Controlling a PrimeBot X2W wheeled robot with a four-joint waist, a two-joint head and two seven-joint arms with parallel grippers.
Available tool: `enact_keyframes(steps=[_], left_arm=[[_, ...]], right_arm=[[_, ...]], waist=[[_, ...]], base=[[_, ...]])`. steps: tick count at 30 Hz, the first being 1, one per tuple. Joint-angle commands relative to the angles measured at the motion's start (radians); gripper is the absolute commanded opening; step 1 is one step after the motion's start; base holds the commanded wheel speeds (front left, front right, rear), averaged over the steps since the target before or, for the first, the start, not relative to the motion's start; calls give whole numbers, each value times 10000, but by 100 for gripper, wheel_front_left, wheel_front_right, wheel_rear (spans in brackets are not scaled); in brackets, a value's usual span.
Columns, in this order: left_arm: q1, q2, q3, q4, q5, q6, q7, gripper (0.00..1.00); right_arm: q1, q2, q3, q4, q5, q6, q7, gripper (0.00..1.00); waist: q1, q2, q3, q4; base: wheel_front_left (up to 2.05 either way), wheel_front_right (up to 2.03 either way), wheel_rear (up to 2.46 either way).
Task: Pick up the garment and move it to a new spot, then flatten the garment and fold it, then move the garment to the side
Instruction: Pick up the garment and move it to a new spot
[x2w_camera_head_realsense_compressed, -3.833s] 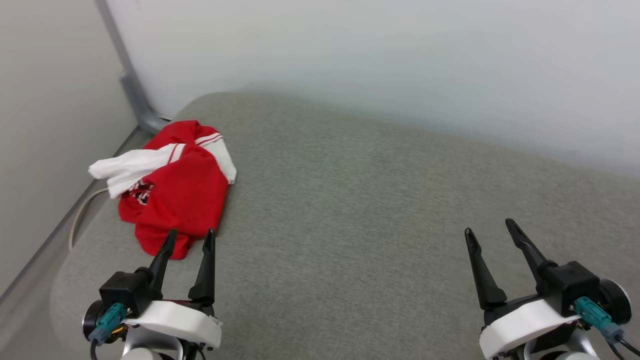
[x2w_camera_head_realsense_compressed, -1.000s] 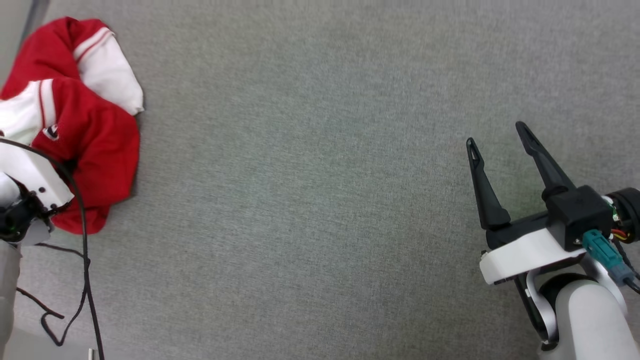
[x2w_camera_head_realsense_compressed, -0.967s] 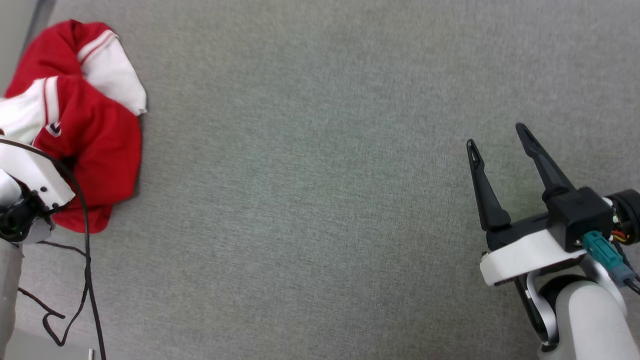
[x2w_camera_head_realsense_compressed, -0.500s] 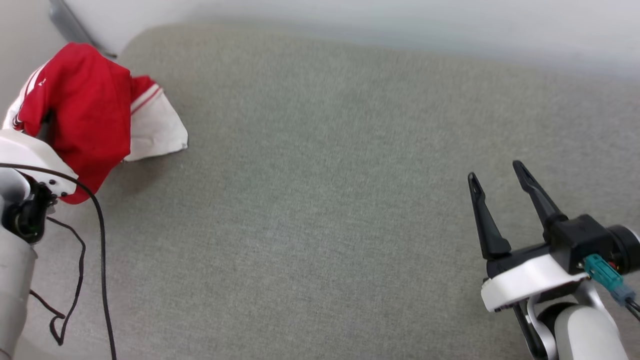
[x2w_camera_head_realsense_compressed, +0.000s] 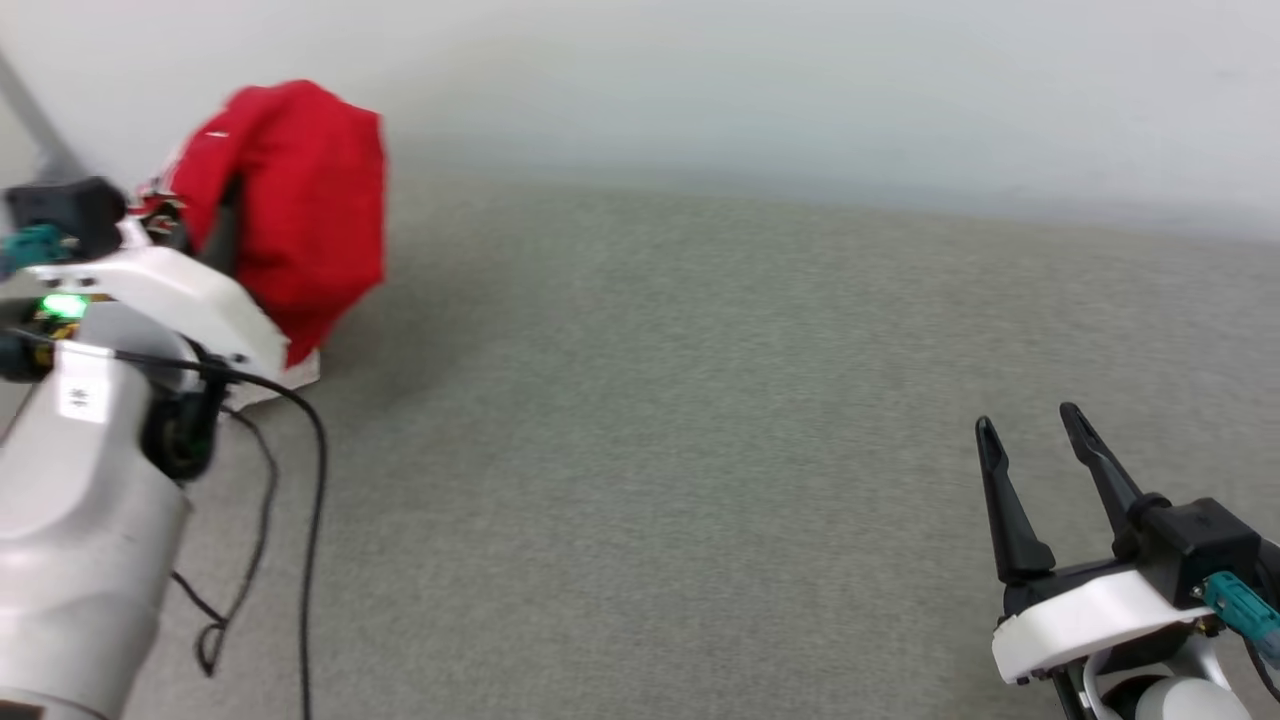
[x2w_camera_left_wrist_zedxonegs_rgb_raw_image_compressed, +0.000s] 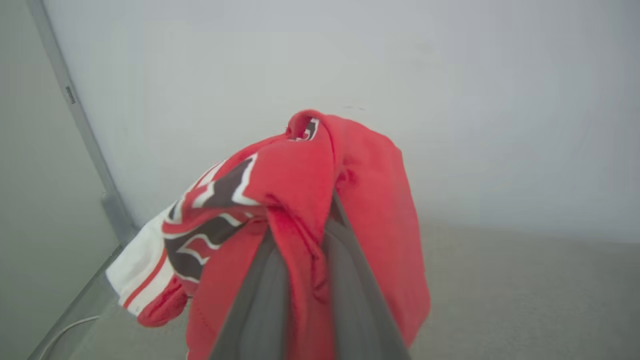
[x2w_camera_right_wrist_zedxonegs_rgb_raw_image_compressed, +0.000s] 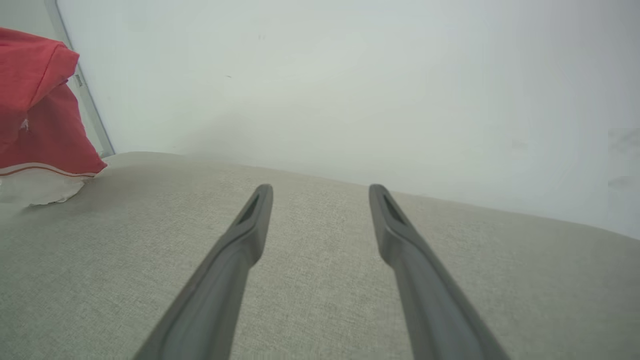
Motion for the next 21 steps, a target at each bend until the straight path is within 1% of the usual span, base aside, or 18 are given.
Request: enact_keyframes(steps=[1,6,11,15,21], left_arm=[[228,-127,-91,-336,25,74,88,0],[893,-546,-515,-1817,-56,231,616,0],[1720,-1037,-1197,-3410,1,407,1159,0],[2280,-1554,-1973,-4458,187,480,1540,0],[3036,-2281,-3362,-5528,546,366,2073,0]], right_arm=[[134,-9,-20,19,54,-6,-64,100],[377,-8,-80,56,157,-6,-35,100],[498,-6,-59,-12,182,-6,4,100],[504,-6,-57,-84,249,-6,-2,100],[392,-8,39,-174,291,-6,-48,100]], waist=[[3,0,-246,-411],[3,0,-463,-1095],[3,0,-424,-1750],[3,0,-211,-2127],[3,0,333,-2462]], base=[[0,0,0],[0,0,0],[0,0,0],[0,0,0],[0,0,0]])
